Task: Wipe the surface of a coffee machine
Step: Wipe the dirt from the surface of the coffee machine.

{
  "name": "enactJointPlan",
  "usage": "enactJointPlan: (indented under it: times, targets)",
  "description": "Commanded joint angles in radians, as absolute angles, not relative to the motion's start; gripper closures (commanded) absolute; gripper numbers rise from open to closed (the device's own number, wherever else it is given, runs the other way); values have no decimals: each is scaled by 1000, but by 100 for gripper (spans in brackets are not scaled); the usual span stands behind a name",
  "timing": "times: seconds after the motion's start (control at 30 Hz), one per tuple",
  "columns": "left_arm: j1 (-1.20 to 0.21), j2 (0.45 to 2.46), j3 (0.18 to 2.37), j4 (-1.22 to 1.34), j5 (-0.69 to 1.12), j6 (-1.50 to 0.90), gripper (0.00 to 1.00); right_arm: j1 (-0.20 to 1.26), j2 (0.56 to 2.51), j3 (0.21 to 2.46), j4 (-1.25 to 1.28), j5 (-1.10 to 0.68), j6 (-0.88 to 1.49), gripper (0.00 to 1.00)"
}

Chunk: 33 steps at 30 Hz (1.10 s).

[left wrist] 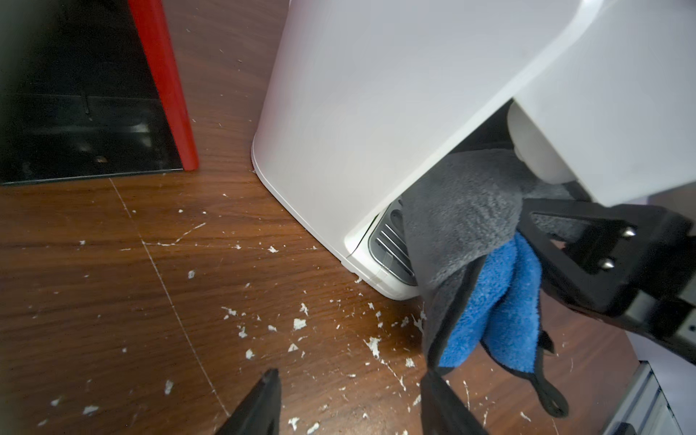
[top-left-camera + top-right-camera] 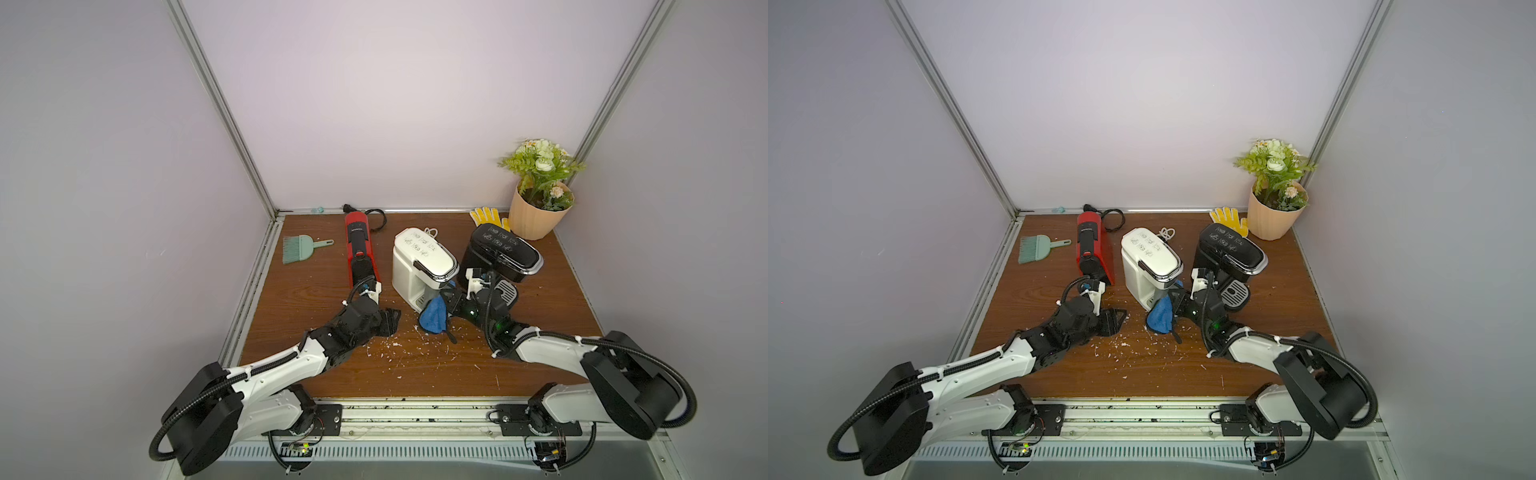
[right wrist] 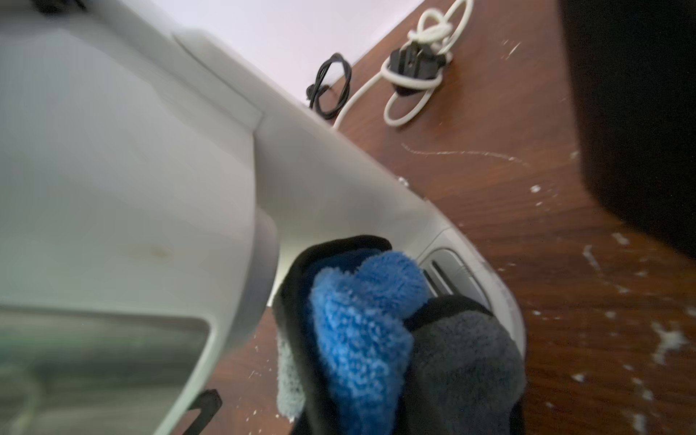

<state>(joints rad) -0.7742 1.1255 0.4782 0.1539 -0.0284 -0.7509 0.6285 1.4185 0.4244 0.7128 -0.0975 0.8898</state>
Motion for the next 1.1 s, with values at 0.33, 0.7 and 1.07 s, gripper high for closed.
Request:
enactJointPlan:
  times: [0.33, 0.7, 1.07]
  targets:
    - [-778, 1129, 479, 178, -24, -758, 39, 640, 1693, 425, 1497, -398, 1085, 100]
    - [-779, 1112, 493, 141, -23, -747, 40, 623, 1876, 461, 1610, -227, 1108, 100]
    - [-779, 1055, 463, 116, -55, -759, 41, 584, 1843, 489, 1387, -43, 1073, 100]
